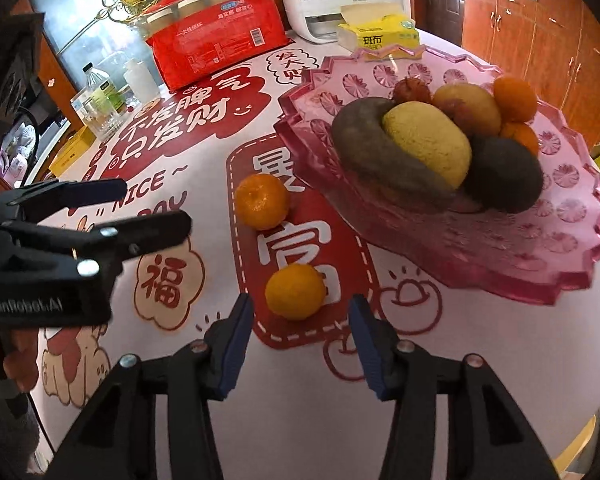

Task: Organize fruits
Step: 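Grasp a mandarin with the left tool while the right tool grasps the other mandarin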

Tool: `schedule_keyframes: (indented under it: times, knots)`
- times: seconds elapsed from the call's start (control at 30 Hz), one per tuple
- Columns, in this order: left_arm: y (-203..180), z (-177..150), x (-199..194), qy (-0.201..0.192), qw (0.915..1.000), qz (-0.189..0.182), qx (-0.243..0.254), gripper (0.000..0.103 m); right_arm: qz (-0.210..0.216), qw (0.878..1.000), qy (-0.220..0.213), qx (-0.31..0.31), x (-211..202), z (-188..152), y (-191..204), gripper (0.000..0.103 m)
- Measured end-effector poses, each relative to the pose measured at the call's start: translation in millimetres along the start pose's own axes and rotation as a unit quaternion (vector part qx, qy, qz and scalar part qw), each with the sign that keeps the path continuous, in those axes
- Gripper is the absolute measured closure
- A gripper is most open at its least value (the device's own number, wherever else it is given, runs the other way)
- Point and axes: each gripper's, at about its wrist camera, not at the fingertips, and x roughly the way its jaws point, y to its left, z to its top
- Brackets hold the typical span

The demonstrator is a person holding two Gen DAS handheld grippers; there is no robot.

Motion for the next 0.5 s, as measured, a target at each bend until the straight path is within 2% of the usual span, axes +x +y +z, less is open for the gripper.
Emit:
schedule_keyframes:
  times: [0.07,0.2,0.5]
  knots:
    - [-0.8,0.3,4.5,0.005,1.0000,-0.003,-0.001,0.013,-0.007,1.000,0.002,-0.008,7.6,1.3,2.2,0.062]
    - [-3.6,1.2,10.9,0.012,0.9999,-0.006,0.001,0.013,0.009,1.000,0.005,-0.014,15.2,2.9,5.8,0.068]
    - [-6.6,9.8,35.7,0.033,0.9986,-0.023,-0.034,0.013,0.008,1.000,0.009,-0.023,13.7,3.1,2.6,0.070]
